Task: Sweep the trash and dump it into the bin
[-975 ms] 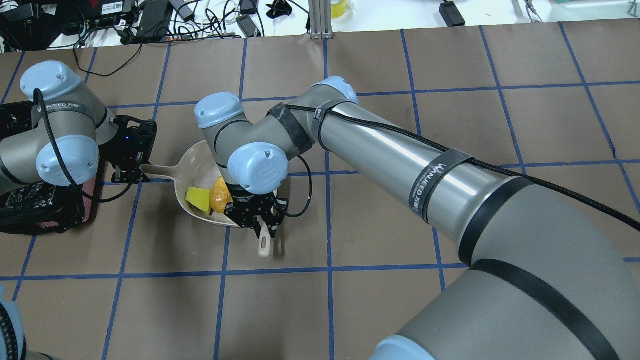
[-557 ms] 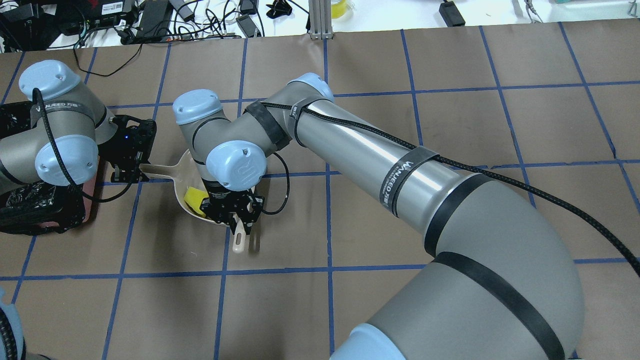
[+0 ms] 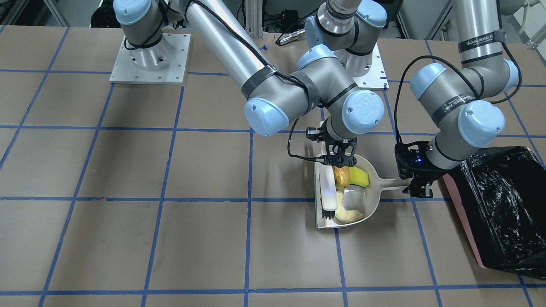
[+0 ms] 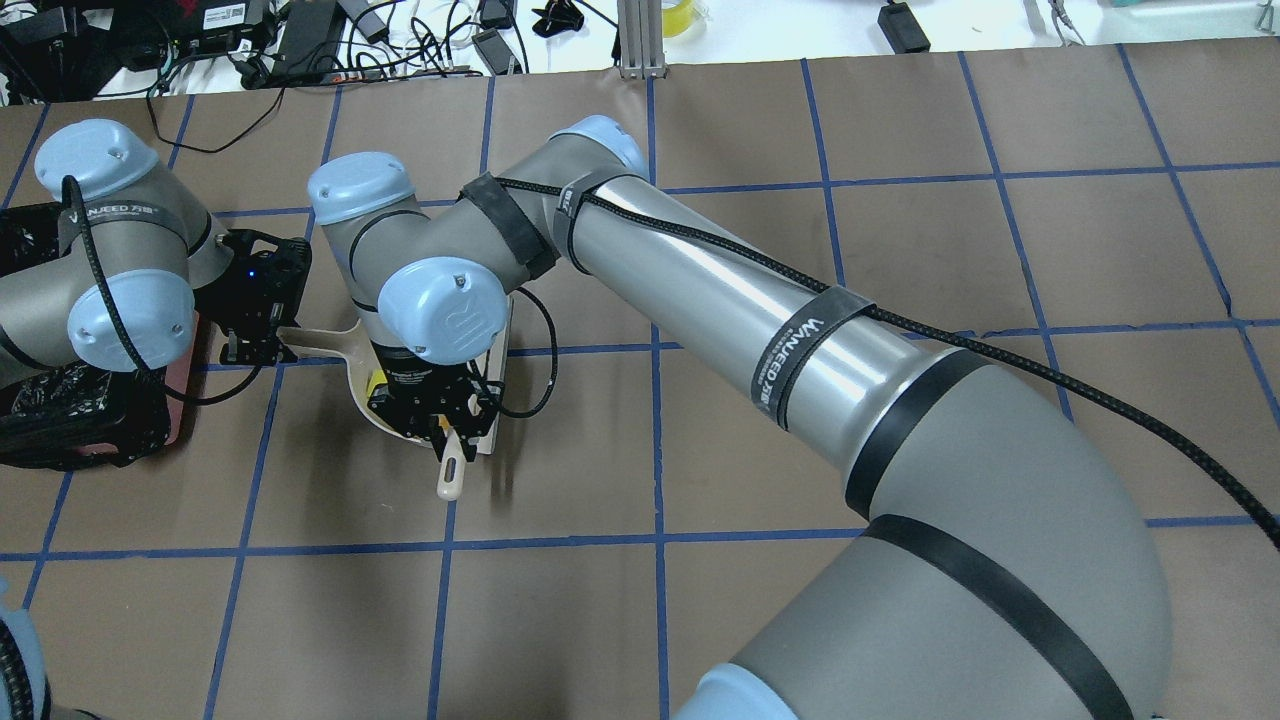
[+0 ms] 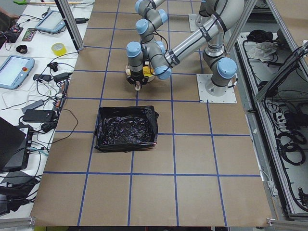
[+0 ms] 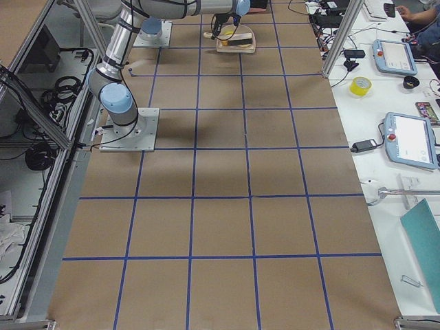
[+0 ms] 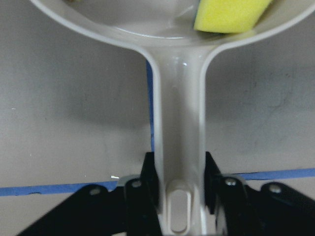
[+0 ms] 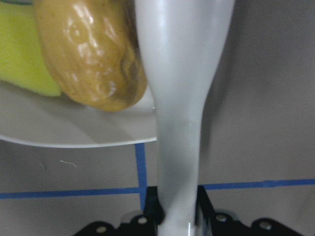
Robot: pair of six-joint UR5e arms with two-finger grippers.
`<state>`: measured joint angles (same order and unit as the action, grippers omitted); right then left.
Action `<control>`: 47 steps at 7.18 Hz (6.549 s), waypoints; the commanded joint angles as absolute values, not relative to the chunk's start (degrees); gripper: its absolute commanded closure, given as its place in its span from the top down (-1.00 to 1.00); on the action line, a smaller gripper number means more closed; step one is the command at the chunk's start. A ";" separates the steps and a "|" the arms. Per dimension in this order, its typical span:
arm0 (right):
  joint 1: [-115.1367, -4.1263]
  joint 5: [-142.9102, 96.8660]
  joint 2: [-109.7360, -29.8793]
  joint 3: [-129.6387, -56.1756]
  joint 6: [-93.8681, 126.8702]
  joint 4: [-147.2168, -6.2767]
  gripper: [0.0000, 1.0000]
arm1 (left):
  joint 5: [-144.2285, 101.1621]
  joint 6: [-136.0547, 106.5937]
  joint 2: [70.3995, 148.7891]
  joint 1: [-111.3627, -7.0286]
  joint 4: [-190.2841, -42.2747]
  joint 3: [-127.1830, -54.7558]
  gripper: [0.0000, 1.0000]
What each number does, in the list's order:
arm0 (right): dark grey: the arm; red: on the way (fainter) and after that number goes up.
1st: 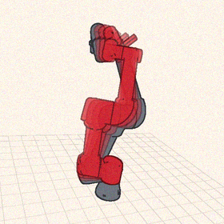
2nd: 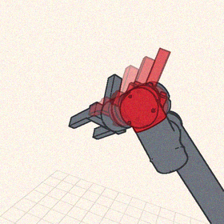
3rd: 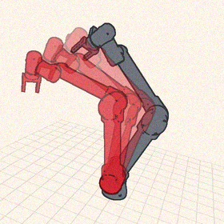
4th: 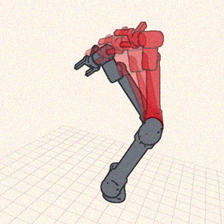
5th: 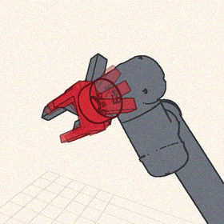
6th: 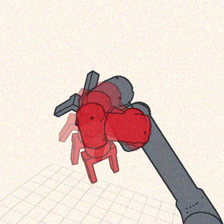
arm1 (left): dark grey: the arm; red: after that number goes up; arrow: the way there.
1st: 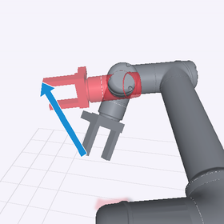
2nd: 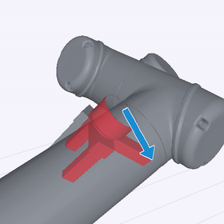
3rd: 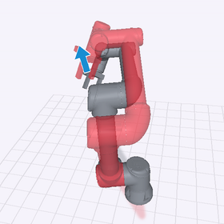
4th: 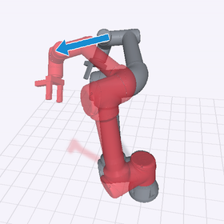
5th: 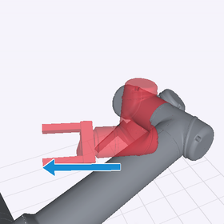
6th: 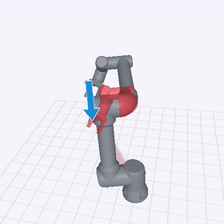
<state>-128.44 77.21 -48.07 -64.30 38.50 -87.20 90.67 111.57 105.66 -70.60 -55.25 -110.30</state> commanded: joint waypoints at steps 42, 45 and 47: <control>-90.70 93.96 -86.48 -87.98 7.56 -96.94 1.00 | 94.44 142.44 105.47 -51.50 -55.76 -82.62 -1.00; -90.70 94.04 -86.48 -87.98 7.47 -96.86 1.00 | 80.43 128.19 105.55 -55.26 -68.36 -82.70 -1.00; -90.70 94.04 -86.48 -87.98 7.47 -96.94 1.00 | 79.81 118.53 106.16 -62.02 -70.92 -82.70 -1.00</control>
<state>-90.68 94.03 -86.48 -87.98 7.47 -96.88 80.45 124.53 105.59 -58.31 -69.36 -82.66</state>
